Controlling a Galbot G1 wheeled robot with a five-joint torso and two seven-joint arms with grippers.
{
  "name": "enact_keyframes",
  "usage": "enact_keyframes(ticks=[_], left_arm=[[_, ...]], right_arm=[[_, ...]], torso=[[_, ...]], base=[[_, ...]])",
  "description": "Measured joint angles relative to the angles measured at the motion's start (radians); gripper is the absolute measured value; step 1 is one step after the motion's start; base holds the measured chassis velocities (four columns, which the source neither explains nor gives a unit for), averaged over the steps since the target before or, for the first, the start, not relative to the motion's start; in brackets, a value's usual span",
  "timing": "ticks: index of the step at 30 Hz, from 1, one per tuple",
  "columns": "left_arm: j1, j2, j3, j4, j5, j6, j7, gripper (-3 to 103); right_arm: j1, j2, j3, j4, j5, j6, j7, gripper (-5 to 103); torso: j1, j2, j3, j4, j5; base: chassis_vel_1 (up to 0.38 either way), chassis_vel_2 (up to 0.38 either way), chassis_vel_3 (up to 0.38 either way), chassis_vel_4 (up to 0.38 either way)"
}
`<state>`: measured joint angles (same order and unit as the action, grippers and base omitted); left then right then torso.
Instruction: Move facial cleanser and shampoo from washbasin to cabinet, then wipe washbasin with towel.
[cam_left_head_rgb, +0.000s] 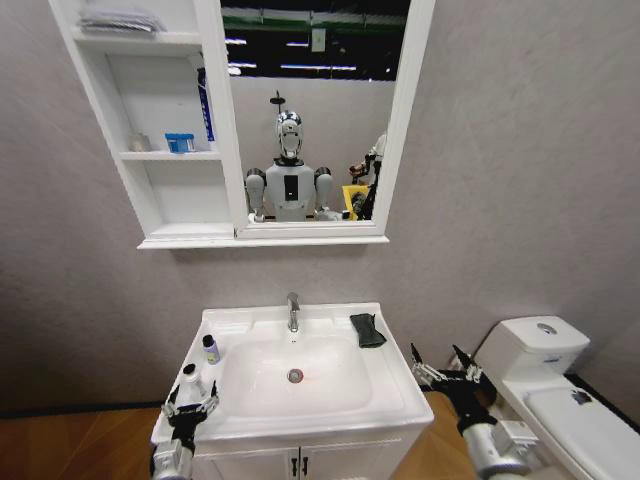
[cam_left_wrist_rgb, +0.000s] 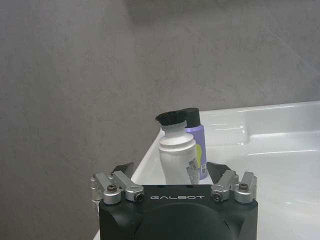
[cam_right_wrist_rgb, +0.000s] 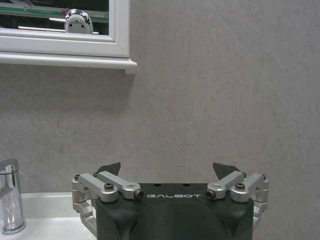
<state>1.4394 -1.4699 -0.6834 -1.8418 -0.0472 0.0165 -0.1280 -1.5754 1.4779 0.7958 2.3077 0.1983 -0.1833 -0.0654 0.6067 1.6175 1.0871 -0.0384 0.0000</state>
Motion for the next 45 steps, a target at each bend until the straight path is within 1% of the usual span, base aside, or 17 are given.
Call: enact_keyframes(ticks=[4,6,9,14,20,22,26,27,29,30,32,33,34,36,39,41,45], left_arm=[[-0.016,0.004,0.001,0.017,-0.005,0.007,-0.004,73],[-0.024,0.004,0.008,0.026,-0.009,0.012,-0.003,61],[-0.029,0.001,0.013,0.035,-0.010,0.013,0.000,56],[-0.037,-0.002,0.019,0.042,-0.011,0.006,0.010,34],[-0.019,0.003,0.012,-0.029,-0.015,0.003,-0.011,30],[0.030,0.030,0.010,-0.158,-0.035,0.062,-0.057,30],[0.054,0.061,0.002,-0.234,-0.063,0.115,-0.085,30],[0.077,0.126,-0.023,-0.343,-0.126,0.192,-0.111,30],[0.095,0.308,-0.105,-0.510,-0.339,0.345,-0.170,30],[0.095,0.308,-0.105,-0.510,-0.339,0.345,-0.170,30],[0.051,0.487,-0.188,-0.581,-0.614,0.490,-0.253,30],[0.016,0.577,-0.206,-0.585,-0.714,0.518,-0.289,30],[0.016,0.577,-0.206,-0.585,-0.714,0.518,-0.289,30],[-0.064,0.719,-0.221,-0.568,-0.839,0.546,-0.330,30],[-0.125,0.785,-0.220,-0.548,-0.892,0.561,-0.340,30],[-0.283,0.887,-0.195,-0.496,-1.010,0.594,-0.368,30],[-0.405,0.953,-0.164,-0.433,-1.077,0.622,-0.377,30]], right_arm=[[-0.002,0.003,-0.001,0.000,0.000,0.001,0.000,100],[-0.005,0.005,-0.002,0.000,-0.002,0.001,0.000,100],[-0.006,0.009,-0.003,0.002,-0.005,0.002,0.000,100],[-0.006,0.012,-0.004,0.005,-0.010,0.002,-0.001,100],[-0.004,0.013,-0.008,0.007,-0.023,-0.007,0.003,100],[0.000,0.014,-0.015,0.004,-0.035,-0.013,0.008,100],[0.000,0.014,-0.017,0.002,-0.040,-0.016,0.009,100],[0.002,0.013,-0.023,0.000,-0.047,-0.020,0.009,100],[0.010,0.012,-0.029,-0.004,-0.059,-0.028,0.009,100],[0.010,0.012,-0.029,-0.004,-0.059,-0.028,0.009,100],[0.012,0.003,-0.028,-0.003,-0.060,-0.042,0.010,100],[0.012,0.000,-0.028,-0.001,-0.061,-0.046,0.011,100],[0.012,0.000,-0.028,-0.001,-0.061,-0.046,0.011,100],[0.003,-0.006,-0.027,0.007,-0.067,-0.050,0.011,100],[-0.005,-0.007,-0.027,0.014,-0.072,-0.053,0.011,100],[-0.020,-0.006,-0.029,0.025,-0.084,-0.060,0.012,100],[-0.022,-0.003,-0.037,0.027,-0.094,-0.072,0.018,100]], torso=[[0.000,0.000,0.000,0.0000,-0.0001],[0.000,0.000,0.000,0.0000,-0.0001],[0.000,0.000,0.000,0.0000,0.0000],[0.000,0.000,0.000,0.0000,-0.0001],[0.000,0.000,0.000,-0.0002,-0.0001],[0.000,0.000,0.000,0.0000,0.0002],[0.000,0.000,0.000,0.0002,-0.0007],[0.000,0.000,0.000,0.0001,0.0000],[0.000,0.000,0.000,0.0001,0.0004],[0.000,0.000,0.000,0.0001,0.0004],[0.000,0.000,0.000,0.0003,-0.0006],[0.000,0.000,0.000,0.0004,-0.0006],[0.000,0.000,0.000,0.0004,-0.0006],[0.000,0.000,0.000,-0.0002,-0.0001],[0.000,0.000,0.000,-0.0003,-0.0004],[0.000,0.000,0.000,-0.0003,-0.0002],[0.000,0.000,0.000,-0.0002,-0.0001]], base=[[0.000,0.000,0.000,0.000],[0.000,0.000,0.000,0.000],[0.000,0.000,0.000,0.000],[0.000,0.000,0.000,0.000],[0.000,0.000,0.000,0.000],[0.000,0.000,0.000,0.000],[0.000,0.000,0.000,0.000],[0.000,0.000,0.000,0.000],[0.000,0.000,0.000,0.000],[0.000,0.000,0.000,0.000],[0.000,0.000,0.000,0.000],[0.000,0.000,0.000,0.000],[0.000,0.000,0.000,0.000],[0.000,0.000,0.000,0.000],[0.000,0.000,0.000,0.000],[0.000,0.000,0.000,0.000],[0.000,0.000,0.000,0.000]])
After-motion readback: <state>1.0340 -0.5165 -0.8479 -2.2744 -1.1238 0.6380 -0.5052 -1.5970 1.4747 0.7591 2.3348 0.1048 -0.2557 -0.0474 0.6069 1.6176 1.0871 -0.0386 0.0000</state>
